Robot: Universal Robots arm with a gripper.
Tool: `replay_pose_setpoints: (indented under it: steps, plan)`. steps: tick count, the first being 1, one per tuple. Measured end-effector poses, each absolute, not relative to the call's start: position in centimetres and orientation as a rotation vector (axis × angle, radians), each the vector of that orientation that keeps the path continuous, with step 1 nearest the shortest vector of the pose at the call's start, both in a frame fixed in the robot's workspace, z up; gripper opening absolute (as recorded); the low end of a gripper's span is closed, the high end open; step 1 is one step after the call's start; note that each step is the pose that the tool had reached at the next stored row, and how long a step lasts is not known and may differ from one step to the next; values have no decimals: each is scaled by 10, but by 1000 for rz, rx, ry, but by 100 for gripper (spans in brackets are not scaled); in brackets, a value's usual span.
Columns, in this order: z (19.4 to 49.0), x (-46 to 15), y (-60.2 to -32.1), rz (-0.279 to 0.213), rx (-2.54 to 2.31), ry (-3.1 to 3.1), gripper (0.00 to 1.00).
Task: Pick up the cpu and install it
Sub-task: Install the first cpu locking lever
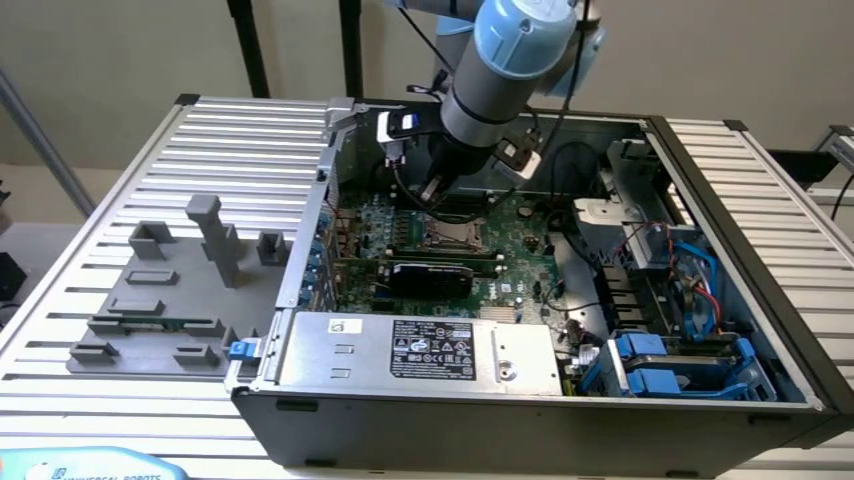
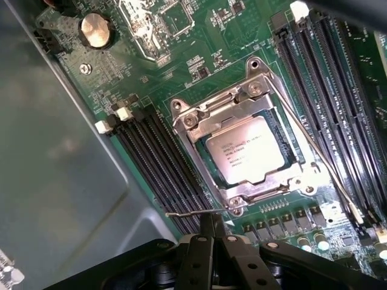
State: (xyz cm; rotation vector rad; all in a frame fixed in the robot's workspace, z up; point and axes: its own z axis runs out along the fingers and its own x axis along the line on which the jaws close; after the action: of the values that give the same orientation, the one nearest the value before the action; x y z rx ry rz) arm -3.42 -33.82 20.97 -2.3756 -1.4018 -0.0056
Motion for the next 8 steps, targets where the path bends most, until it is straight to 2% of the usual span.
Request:
replay_pose_setpoints:
  steps: [8]
  plan:
    - [205, -34, -333, -4, -2377, -1407, 11]
